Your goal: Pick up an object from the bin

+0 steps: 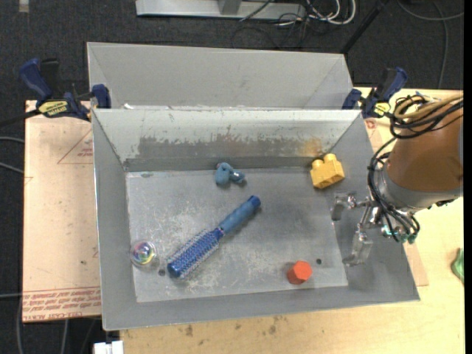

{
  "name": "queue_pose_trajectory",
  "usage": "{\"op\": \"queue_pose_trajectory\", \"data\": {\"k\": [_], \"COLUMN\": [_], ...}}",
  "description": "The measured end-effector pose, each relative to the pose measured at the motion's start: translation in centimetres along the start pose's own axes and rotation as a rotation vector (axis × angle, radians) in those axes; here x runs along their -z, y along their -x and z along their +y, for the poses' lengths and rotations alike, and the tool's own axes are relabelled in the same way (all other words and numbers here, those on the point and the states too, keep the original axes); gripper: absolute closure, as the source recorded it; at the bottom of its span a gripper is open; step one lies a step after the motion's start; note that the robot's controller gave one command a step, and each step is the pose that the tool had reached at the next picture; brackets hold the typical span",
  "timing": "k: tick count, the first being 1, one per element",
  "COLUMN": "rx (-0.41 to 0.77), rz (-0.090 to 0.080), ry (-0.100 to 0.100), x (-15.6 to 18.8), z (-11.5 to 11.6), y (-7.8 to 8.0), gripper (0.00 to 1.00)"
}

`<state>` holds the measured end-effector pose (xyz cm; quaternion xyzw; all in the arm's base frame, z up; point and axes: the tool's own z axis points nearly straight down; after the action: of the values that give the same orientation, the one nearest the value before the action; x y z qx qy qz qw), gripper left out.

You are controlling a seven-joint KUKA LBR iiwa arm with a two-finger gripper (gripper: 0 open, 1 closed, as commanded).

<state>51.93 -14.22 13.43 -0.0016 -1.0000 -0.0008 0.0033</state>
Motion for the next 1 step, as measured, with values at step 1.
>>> {"op": "queue_pose_trajectory", "data": {"k": [1], "rx": [0.35], "rz": [-0.016], "ry": [-0.002], "x": [-6.39], "z": [8.27], "y": [-2.54], "gripper": [0.0]}}
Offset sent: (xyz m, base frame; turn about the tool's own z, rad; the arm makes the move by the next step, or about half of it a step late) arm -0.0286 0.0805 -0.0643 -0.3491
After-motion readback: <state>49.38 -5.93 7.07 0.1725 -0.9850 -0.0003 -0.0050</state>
